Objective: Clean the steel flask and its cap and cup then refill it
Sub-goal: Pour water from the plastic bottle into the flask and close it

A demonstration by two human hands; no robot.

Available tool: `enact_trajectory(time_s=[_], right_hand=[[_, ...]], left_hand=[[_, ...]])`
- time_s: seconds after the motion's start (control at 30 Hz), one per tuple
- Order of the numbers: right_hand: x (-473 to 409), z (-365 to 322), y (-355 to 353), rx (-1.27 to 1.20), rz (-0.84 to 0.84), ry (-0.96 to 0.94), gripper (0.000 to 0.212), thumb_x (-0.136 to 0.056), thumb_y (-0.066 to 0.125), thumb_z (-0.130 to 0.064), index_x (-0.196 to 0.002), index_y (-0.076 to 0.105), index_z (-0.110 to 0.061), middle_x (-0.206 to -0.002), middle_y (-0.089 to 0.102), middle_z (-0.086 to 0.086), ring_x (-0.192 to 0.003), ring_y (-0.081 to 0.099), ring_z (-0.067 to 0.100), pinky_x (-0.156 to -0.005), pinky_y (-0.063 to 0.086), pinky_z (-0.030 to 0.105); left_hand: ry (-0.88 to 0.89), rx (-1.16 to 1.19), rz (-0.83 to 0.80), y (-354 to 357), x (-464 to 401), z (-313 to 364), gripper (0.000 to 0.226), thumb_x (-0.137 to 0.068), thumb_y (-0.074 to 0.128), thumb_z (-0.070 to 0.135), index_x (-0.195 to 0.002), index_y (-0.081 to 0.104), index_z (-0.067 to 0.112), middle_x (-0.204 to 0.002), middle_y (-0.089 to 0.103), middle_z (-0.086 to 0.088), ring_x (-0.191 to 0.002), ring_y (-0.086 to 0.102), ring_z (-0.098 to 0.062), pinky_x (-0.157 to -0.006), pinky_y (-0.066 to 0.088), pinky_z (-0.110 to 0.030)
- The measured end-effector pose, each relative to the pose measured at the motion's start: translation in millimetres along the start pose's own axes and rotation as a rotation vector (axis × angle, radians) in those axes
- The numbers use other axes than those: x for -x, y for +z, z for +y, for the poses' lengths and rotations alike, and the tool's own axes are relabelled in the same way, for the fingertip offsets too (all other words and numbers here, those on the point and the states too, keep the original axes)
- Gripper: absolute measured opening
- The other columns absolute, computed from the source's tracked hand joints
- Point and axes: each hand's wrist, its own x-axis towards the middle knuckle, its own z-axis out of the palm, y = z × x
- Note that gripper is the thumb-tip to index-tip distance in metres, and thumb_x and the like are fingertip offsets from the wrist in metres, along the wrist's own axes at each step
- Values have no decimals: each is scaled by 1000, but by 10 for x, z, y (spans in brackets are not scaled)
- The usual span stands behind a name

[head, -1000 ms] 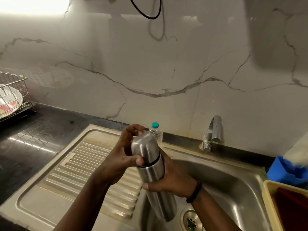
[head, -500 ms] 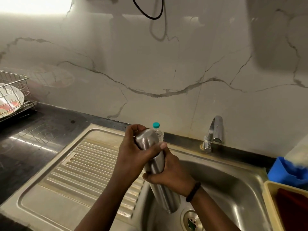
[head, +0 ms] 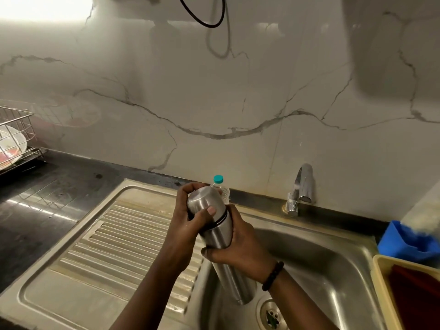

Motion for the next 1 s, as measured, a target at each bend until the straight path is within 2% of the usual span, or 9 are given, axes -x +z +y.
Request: enact_trajectory(time_s=[0.13, 0.3, 0.43, 0.53, 0.63, 0.7, 0.8, 0.9, 1.0], right_hand=[[-14, -12, -19, 6, 19, 13, 73, -68, 85, -34, -110, 30, -60, -108, 54, -25, -94, 60, 0, -69, 51, 13], [-34, 12, -36, 19, 24, -5, 73, -70, 84, -35, -114, 29, -56, -112, 53, -25, -99, 58, -1, -71, 49, 11], [-58, 18, -13, 30, 10, -7, 74, -69, 85, -35, -113, 28, -55, -109, 53, -24, -97, 58, -1, -68, 48, 10], [-41, 7, -18, 20, -2, -8, 74, -69, 85, -34, -114, 29, -55, -111, 53, -22, -98, 58, 0, -73, 50, 13], [-19, 48, -55, -61, 32, -9, 72, -69, 85, -35, -118, 35, -51, -112, 57, -19, -98, 60, -2, -74, 52, 16], [-7, 75, -67, -76, 81, -11, 70, -69, 86, -35, -120, 38, -45, -110, 59, -18, -96, 60, -5, -72, 53, 15], [-19, 95, -62, -50, 118, -33, 71, -68, 86, -35, -121, 40, -42, -109, 60, -16, -95, 61, -2, -74, 55, 18], [-67, 72, 81, -53, 141, 10, 72, -70, 84, -35, -130, 44, -32, -115, 63, -11, -103, 62, 5, -87, 54, 28], [-11, -45, 260, -421, 218, -9, 59, -88, 63, -47, -135, 53, -13, -124, 67, 11, -115, 64, 24, -101, 48, 43]], left_hand=[[53, -98, 7, -48, -28, -9, 74, -64, 81, 47, -128, 50, 27, -116, 62, 10, -101, 66, -13, -77, 59, -29], [56, 1, -103, -145, -34, -21, 60, -78, 71, 17, -132, 47, 26, -118, 65, 3, -105, 66, -17, -76, 57, -24], [39, -32, -80, -60, -39, 9, 69, -66, 73, 48, -128, 48, 27, -117, 60, 5, -96, 66, -5, -74, 56, -21], [32, -31, -95, -127, -79, -40, 75, -65, 79, 44, -132, 47, 30, -112, 67, 9, -99, 69, -12, -76, 58, -25], [-54, -102, -186, -372, -119, -108, 83, -74, 81, 44, -144, 36, 37, -133, 62, 7, -121, 61, -9, -91, 56, -28], [-14, -271, -3, -507, -153, -210, 48, -93, 69, 31, -137, 50, 32, -136, 59, 8, -127, 56, -9, -100, 52, -31], [50, -165, 350, -422, -89, -187, 16, -104, 47, 22, -114, 60, 20, -109, 70, -2, -107, 68, -25, -91, 57, -41], [-31, -159, 229, 65, 26, 107, 46, -86, 58, 54, -121, 47, 27, -115, 66, 3, -99, 68, -6, -82, 57, -27], [-92, -272, 288, 467, 102, 266, 82, -69, 82, 56, -130, 33, 31, -119, 58, 7, -101, 64, -7, -84, 59, -33]])
